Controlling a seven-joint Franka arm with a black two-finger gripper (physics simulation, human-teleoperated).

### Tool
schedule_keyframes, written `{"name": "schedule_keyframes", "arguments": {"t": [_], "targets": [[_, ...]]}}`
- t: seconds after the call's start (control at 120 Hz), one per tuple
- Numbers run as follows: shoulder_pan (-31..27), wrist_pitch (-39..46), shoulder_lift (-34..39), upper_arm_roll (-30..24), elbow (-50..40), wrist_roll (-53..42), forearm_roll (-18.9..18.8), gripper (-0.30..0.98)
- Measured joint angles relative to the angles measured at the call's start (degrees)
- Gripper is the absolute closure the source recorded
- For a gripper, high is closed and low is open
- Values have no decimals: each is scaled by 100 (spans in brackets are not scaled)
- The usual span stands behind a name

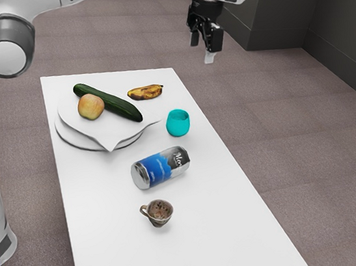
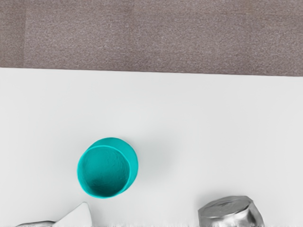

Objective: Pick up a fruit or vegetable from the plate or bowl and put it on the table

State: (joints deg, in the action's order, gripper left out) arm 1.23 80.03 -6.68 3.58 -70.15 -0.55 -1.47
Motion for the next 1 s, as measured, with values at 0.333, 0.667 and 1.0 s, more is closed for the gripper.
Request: {"name": "schedule_keyframes", "arguments": {"t": [0.333,0.667,1.0], "targets": [[-45,-90,-8,41,8,2,-207,0],[76,-237,-172,-474,-72,-2200,-546,0],[-372,-268,818,-127,-2003,-5813,-201,0]]}}
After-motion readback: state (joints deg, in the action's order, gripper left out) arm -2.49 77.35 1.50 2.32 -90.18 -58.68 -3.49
